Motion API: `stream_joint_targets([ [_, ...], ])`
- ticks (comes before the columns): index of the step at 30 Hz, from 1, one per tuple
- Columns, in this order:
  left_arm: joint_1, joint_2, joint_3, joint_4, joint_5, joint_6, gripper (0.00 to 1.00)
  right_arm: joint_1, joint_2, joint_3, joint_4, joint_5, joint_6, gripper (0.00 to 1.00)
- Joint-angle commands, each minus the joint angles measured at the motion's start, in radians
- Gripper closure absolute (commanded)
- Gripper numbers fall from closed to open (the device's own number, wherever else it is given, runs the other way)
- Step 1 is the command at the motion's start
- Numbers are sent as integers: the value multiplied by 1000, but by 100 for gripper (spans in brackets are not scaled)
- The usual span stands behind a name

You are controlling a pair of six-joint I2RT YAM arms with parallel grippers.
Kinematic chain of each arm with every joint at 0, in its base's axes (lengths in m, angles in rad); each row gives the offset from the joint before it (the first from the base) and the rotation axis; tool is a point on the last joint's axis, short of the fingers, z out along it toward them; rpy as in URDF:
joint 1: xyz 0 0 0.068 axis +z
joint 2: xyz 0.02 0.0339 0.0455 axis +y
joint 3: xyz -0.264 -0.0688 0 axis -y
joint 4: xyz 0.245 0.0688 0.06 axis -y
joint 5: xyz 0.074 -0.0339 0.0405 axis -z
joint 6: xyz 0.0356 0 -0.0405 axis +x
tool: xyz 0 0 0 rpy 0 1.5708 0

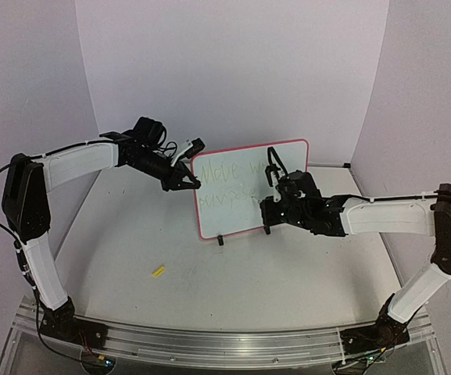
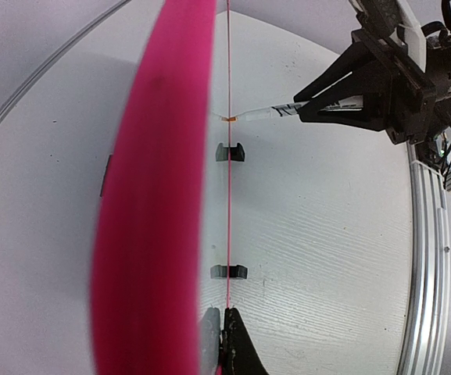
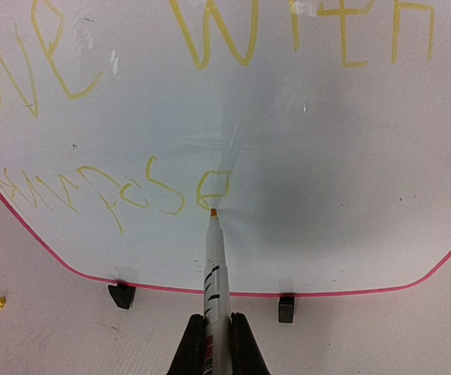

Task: Write a sentence on the whiteboard

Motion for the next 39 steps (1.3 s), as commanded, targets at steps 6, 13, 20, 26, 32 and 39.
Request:
stream_joint_targets([
  [6,0,-15,-21,-26,-116,66,100,-6,5,41,4,85,10,100],
  [13,0,-16,-23,-26,-116,66,100,-6,-9,33,3,103,10,100],
  [20,0,-13,-22,-27,-118,66,100,-6,-28,26,3,92,8,100],
  [26,0,-14,-24,-28,-121,68,100,-6,-113,-16,-6,65,3,100],
  [32,0,-15,-24,-26,-122,67,100,-17,-171,-49,-72,41,-18,100],
  [39,0,-18,-29,-24,-126,69,100,-109,-218,-93,-80,-128,-50,100],
])
